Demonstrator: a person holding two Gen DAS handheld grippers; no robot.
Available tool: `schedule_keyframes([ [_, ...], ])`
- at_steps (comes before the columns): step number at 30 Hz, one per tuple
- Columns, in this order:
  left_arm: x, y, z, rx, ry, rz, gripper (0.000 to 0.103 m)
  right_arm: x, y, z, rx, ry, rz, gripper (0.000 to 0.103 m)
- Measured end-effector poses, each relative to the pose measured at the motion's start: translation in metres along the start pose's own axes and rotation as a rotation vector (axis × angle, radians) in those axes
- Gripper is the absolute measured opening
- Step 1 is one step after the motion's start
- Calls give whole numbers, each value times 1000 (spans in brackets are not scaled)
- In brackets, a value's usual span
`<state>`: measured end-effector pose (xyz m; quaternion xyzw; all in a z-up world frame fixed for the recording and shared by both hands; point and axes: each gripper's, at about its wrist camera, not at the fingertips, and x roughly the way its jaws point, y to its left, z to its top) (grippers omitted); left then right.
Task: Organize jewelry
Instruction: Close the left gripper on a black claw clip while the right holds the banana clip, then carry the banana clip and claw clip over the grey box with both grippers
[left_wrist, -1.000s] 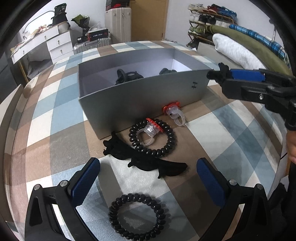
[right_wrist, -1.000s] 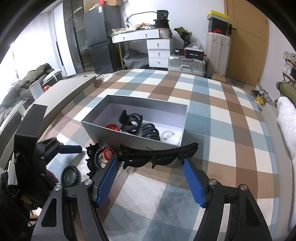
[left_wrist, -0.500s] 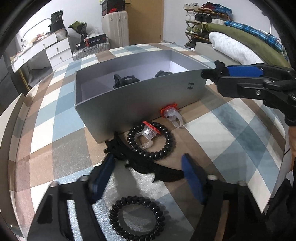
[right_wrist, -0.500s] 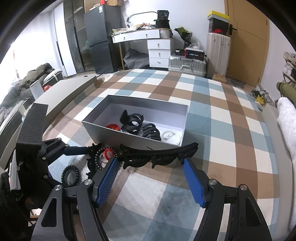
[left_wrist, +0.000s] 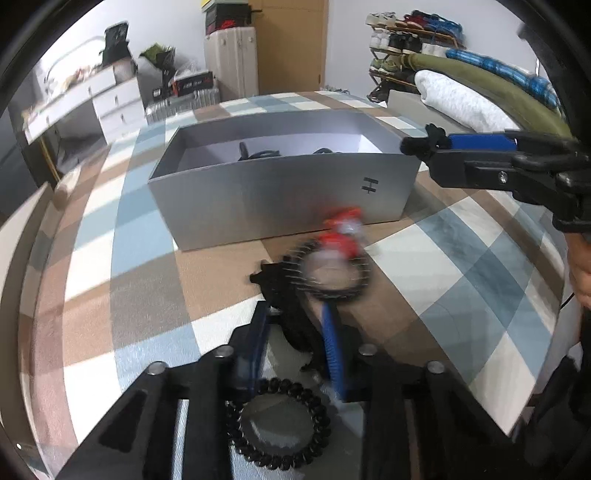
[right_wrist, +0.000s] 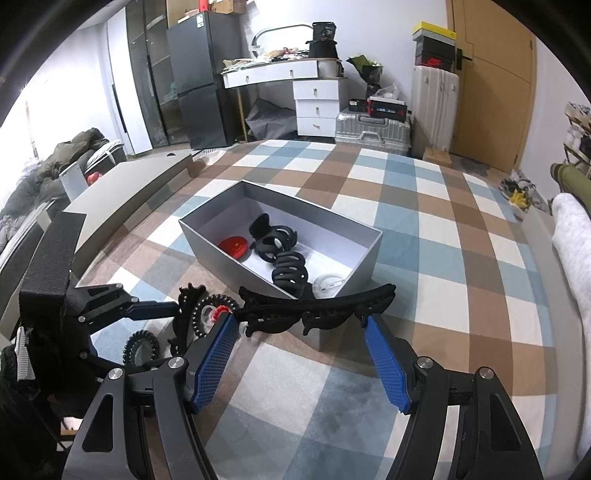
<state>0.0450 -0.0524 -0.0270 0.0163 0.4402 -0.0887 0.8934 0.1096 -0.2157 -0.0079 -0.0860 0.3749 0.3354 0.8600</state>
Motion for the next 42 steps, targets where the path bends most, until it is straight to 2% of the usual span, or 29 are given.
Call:
schedule_keyframes([
  [9, 0, -2, 0, 2, 8, -14, 19, 0, 0, 0, 0, 0, -1, 72],
  [14, 0, -3, 1, 5, -2, 11, 16, -1, 1, 0, -2, 0, 1, 72],
  [28, -26, 0, 5, 0, -98, 6, 14, -3, 1, 0, -1, -10, 3, 72],
  [42, -51, 16, 20, -75, -233, -3, 14, -12, 0, 3, 16, -69, 19, 72],
])
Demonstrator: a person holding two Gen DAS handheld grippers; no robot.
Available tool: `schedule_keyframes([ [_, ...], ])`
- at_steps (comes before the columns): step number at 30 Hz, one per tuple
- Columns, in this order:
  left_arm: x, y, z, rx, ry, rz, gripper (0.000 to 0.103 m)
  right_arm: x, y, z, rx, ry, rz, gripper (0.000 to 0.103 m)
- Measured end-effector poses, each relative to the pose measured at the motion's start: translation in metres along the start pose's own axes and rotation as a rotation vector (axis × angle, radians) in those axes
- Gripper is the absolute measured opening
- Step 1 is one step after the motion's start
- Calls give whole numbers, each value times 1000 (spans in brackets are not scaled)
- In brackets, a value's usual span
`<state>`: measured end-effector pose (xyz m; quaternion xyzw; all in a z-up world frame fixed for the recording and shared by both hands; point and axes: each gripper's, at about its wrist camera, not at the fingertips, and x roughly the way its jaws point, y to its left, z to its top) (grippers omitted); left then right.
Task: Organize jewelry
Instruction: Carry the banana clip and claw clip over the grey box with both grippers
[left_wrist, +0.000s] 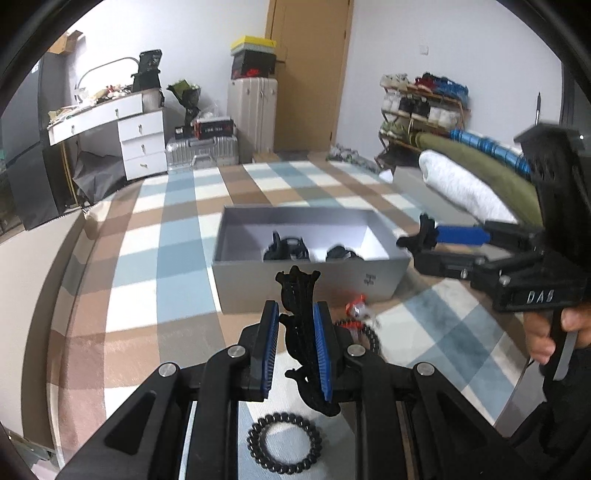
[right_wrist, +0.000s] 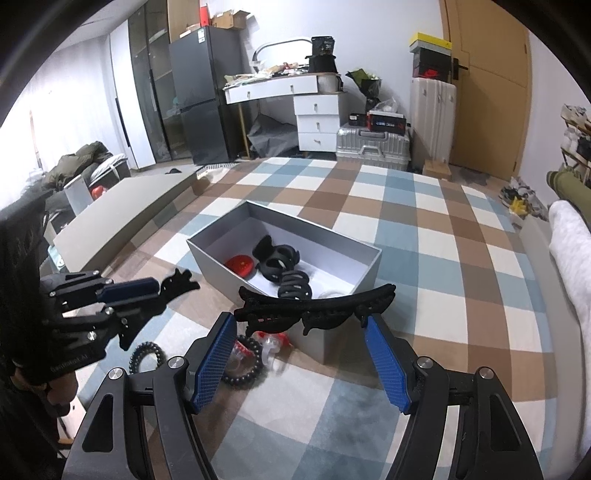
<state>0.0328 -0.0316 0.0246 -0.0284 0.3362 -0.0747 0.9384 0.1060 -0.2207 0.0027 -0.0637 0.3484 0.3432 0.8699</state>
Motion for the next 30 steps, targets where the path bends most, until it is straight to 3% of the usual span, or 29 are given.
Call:
schedule_keyframes([
  [15, 27, 17, 37, -54, -57, 18, 14, 28, -5, 13, 75, -18, 114, 72],
  [30, 66, 22, 49, -35, 9, 81, 14, 52, -14, 25, 158, -30, 194, 72],
])
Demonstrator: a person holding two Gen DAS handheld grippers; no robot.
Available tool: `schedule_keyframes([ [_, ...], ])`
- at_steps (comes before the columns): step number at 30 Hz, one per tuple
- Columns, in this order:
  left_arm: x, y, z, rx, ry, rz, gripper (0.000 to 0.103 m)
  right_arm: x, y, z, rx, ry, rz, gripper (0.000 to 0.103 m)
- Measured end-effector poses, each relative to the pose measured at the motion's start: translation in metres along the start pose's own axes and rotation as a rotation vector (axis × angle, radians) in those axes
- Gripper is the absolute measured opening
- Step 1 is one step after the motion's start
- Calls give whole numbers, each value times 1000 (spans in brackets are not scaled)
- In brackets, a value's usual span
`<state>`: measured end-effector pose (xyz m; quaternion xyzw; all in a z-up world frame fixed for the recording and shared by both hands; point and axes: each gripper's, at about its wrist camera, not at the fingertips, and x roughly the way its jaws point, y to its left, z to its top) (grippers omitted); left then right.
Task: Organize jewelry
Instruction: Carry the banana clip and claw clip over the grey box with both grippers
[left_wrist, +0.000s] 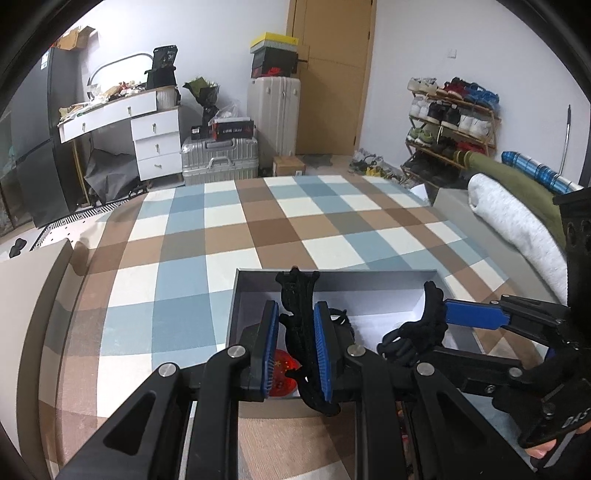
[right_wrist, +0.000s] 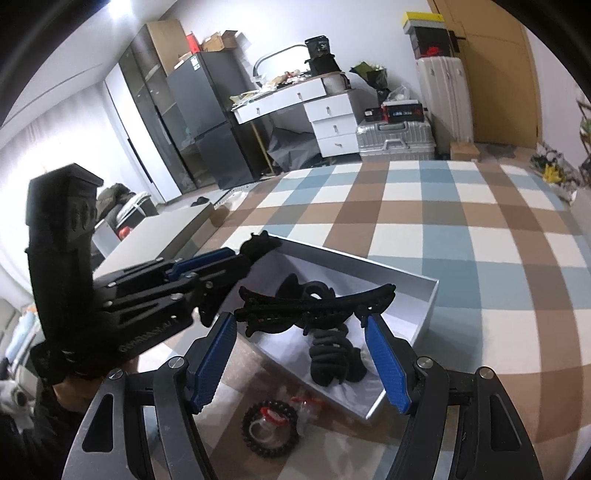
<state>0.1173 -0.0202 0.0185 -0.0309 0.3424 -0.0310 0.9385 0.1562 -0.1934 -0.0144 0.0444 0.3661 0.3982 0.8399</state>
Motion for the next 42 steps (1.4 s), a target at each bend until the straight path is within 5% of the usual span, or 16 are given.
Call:
schedule_keyframes([
  [35, -6, -18, -16, 68, 134, 6, 14, 8, -6, -2, -20, 31, -10, 72],
  [42, -8, -12, -17, 87, 133, 55, 14, 8, -3, -4, -25, 43, -21, 72],
])
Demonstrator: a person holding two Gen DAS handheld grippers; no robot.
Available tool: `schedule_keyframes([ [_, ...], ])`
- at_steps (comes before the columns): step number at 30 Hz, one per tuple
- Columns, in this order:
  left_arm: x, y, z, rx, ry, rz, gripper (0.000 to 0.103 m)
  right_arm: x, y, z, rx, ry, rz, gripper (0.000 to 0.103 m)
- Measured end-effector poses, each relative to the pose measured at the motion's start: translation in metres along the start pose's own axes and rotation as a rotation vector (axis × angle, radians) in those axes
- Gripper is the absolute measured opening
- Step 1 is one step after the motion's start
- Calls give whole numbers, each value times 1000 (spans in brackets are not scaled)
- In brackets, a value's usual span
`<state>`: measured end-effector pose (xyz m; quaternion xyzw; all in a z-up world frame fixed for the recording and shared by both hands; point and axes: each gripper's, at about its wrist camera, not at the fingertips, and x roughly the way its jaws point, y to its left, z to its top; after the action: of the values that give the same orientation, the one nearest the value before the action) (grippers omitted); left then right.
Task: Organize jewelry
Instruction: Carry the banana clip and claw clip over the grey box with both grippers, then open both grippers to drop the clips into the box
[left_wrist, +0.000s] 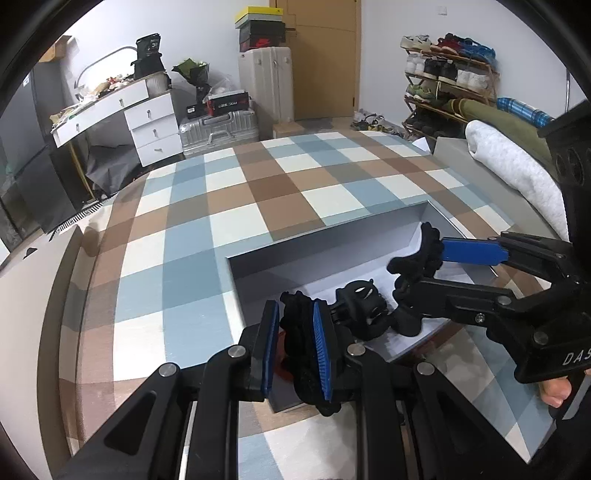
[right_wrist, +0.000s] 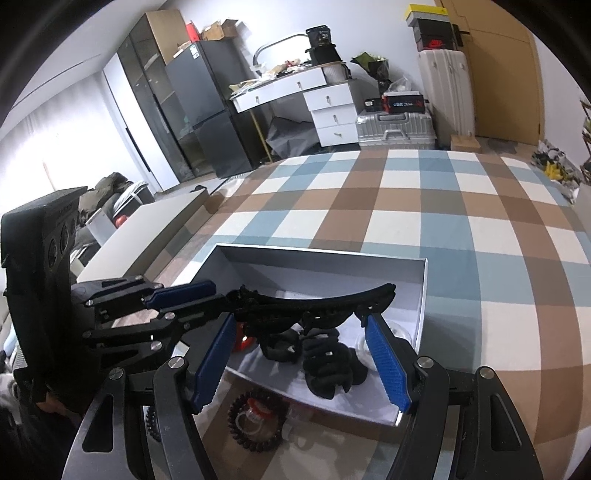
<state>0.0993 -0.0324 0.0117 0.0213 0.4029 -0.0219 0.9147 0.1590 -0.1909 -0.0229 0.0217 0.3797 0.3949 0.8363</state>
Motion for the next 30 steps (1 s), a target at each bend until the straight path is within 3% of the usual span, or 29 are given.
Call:
schedule_keyframes([
  [3, 0, 1, 0, 12, 2, 6, 14, 1, 4, -1, -16, 4, -9, 72],
  [6, 0, 3, -1, 9, 4, 5, 14, 7, 10, -4, -17, 28, 37, 72],
  [9, 1, 3, -1, 10, 4, 5, 14, 11, 21, -8, -75, 33, -37, 71],
  [17, 3, 2, -2, 24, 12, 24, 14, 6, 14, -7, -43, 43, -10, 65],
  [22, -1, 4, -4, 27, 12, 34, 14, 8, 22, -9, -61, 47, -13, 69],
  [26, -7, 6, -9, 0, -11, -12, 14, 8, 24, -9, -61, 67, -13, 73],
  [30, -12, 1, -12, -6, -29, -45, 23, 2, 26, -7, -59, 77, -33, 86],
])
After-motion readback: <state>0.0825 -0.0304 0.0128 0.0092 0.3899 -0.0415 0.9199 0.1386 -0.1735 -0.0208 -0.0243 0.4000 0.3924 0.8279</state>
